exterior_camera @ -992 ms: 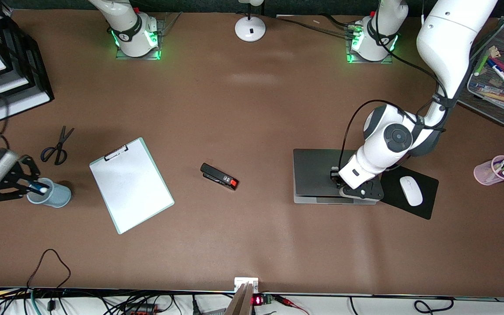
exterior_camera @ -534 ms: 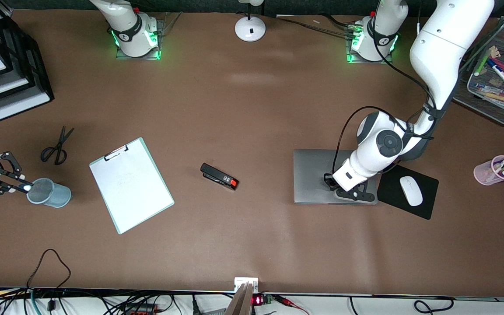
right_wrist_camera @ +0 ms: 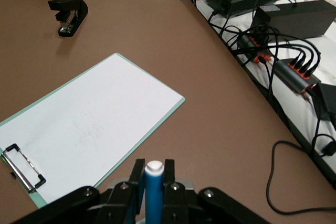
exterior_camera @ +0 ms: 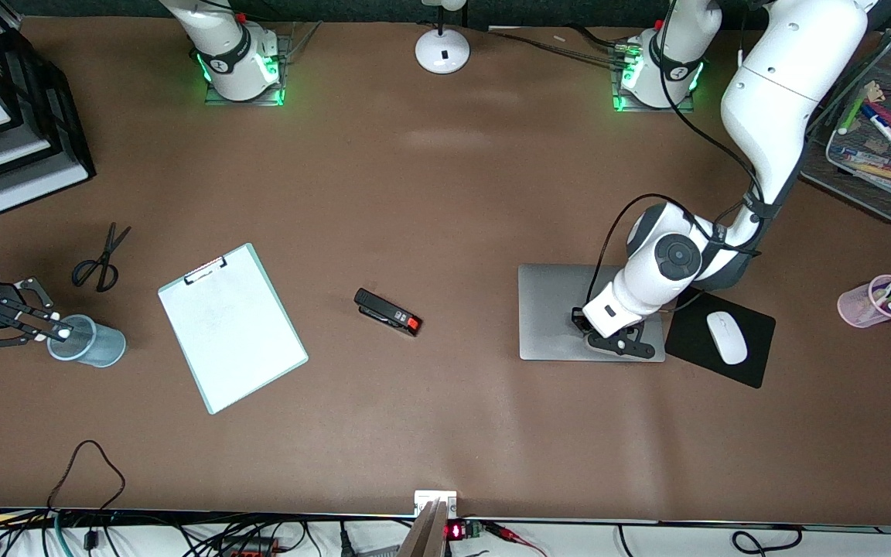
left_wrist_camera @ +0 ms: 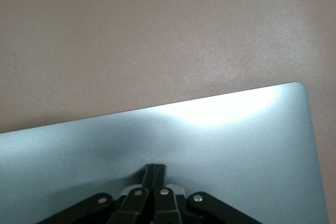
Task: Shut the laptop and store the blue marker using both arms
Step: 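Lower the marker into the light-blue cup while the left gripper closes the lid, then release the marker with the right gripper while the left gripper withdraws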
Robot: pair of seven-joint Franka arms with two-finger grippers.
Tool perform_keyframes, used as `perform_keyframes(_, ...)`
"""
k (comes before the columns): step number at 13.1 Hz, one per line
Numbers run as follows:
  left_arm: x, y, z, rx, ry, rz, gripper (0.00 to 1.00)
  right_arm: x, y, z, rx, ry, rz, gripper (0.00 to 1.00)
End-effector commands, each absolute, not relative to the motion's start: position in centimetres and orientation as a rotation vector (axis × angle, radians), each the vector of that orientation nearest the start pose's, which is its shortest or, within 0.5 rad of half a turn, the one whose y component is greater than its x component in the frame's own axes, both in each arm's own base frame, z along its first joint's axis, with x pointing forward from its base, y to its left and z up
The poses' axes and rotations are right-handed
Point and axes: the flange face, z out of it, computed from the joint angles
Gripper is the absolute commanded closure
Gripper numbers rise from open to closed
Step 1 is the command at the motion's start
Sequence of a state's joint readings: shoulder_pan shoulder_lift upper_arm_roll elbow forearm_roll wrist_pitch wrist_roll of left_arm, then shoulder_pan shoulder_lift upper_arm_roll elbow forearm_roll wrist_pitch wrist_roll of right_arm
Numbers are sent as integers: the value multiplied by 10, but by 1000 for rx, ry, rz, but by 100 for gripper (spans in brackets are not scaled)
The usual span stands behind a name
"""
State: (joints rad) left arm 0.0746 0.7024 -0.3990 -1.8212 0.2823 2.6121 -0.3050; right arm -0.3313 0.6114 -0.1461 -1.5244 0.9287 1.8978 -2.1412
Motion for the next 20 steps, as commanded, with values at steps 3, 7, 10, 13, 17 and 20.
perform_keyframes(3, 634, -188, 262, -3142, 280, -92, 92, 651, -251, 296, -2056, -1507, -960, 93)
perform_keyframes(7, 621, -184, 340, -3042, 259, 46, 0, 645, -258, 275, -2044, -1453, -949, 90)
perform_keyframes(10, 610, -198, 414, -2976, 267, 153, 0, 642, -264, 275, -2044, -1419, -966, 1)
perform_keyframes(13, 612, -196, 489, -2965, 226, 210, 0, 650, -272, 306, -2051, -1425, -982, 0)
perform_keyframes(17, 624, -137, 516, -3085, 273, 300, 0, 660, -261, 362, -2127, -1278, -722, 0)
perform_keyframes(20, 618, -105, 553, -3137, 196, 222, 0, 673, -231, 428, -2280, -1235, -486, 0)
